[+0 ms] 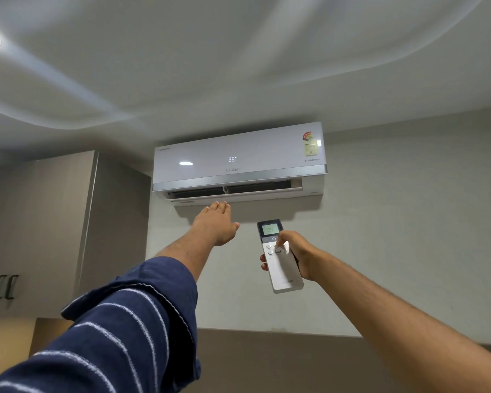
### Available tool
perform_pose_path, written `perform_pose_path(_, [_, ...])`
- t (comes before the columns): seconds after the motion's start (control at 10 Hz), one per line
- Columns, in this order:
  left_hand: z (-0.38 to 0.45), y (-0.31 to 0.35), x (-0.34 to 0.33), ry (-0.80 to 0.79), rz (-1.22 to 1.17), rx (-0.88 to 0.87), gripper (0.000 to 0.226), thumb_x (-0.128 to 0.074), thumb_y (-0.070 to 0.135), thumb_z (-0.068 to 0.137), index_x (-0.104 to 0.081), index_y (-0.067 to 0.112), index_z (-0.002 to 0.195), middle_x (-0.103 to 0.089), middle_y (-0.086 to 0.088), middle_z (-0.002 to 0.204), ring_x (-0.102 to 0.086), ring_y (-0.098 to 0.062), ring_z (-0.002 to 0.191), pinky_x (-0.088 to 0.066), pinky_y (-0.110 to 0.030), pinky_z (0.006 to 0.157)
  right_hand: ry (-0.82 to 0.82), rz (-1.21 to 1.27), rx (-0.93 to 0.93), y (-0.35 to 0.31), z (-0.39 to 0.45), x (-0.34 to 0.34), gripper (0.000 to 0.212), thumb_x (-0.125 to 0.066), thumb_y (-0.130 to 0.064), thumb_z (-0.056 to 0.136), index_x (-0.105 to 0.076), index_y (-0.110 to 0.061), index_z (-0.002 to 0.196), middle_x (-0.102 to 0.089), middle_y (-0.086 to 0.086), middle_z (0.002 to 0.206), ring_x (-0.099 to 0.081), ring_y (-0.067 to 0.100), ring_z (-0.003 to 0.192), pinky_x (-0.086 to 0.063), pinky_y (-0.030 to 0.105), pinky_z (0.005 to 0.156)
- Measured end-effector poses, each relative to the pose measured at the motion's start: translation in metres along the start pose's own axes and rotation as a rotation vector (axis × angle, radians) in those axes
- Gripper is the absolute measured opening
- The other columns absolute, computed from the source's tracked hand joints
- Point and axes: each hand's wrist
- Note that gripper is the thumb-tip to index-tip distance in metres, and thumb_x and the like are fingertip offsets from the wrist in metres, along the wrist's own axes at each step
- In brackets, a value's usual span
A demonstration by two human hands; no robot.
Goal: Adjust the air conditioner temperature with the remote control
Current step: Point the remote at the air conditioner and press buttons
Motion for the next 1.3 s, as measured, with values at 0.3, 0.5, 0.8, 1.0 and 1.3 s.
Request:
perform_pose_path(0.3, [0.000, 0.000, 0.002, -0.012, -0.004, 0.004, 0.068, -0.022, 0.042, 0.101, -0.002, 0.006, 0.155, 0.000, -0.010, 0.164, 0.000, -0.024, 0.152, -0.006, -0.038, 0.123, -0.016, 0.003, 0.045, 0.002, -0.001, -0.001, 0.020, -0.042, -0.004, 0.083, -0.053, 0.001, 0.098, -0.072, 0.017, 0.070, -0.071, 0.031, 0.064, -0.057, 0.030, 0.059])
perform_pose_path(0.5, [-0.002, 0.001, 0.003, -0.009, 0.004, 0.003, 0.068, -0.022, 0.043, 0.101, -0.001, 0.006, 0.155, 0.000, -0.010, 0.164, 0.000, -0.025, 0.152, -0.006, -0.039, 0.124, -0.009, 0.016, 0.037, -0.001, -0.004, -0.003, 0.017, -0.041, -0.005, 0.083, -0.054, 0.000, 0.094, -0.072, 0.016, 0.068, -0.072, 0.029, 0.062, -0.056, 0.028, 0.055])
perform_pose_path(0.8, [-0.003, 0.003, 0.008, 0.006, 0.009, 0.003, 0.069, -0.024, 0.043, 0.101, -0.002, 0.006, 0.155, -0.001, -0.010, 0.164, -0.001, -0.025, 0.152, -0.006, -0.039, 0.123, -0.021, 0.013, 0.038, -0.007, -0.008, -0.006, 0.019, -0.040, -0.006, 0.082, -0.054, -0.001, 0.094, -0.073, 0.016, 0.067, -0.073, 0.028, 0.062, -0.058, 0.029, 0.058])
perform_pose_path(1.0, [-0.006, 0.000, 0.009, 0.005, 0.002, 0.009, 0.069, -0.025, 0.043, 0.101, -0.002, 0.006, 0.155, -0.001, -0.011, 0.164, -0.001, -0.026, 0.152, -0.006, -0.039, 0.123, 0.014, 0.017, 0.039, -0.008, -0.008, -0.007, 0.021, -0.039, -0.005, 0.084, -0.052, 0.000, 0.100, -0.073, 0.016, 0.064, -0.071, 0.029, 0.060, -0.056, 0.030, 0.060])
perform_pose_path(1.3, [-0.009, -0.002, 0.010, -0.008, 0.010, 0.009, 0.069, -0.025, 0.043, 0.101, -0.002, 0.006, 0.155, 0.000, -0.011, 0.164, -0.001, -0.025, 0.152, -0.006, -0.039, 0.124, 0.027, 0.016, 0.034, -0.008, -0.011, -0.009, 0.020, -0.040, -0.008, 0.083, -0.053, -0.001, 0.096, -0.073, 0.015, 0.067, -0.071, 0.028, 0.063, -0.057, 0.029, 0.059])
Point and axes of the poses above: each hand's wrist, its own z-axis towards the middle knuckle, its own x-axis out of the back of the hand, y = z × x
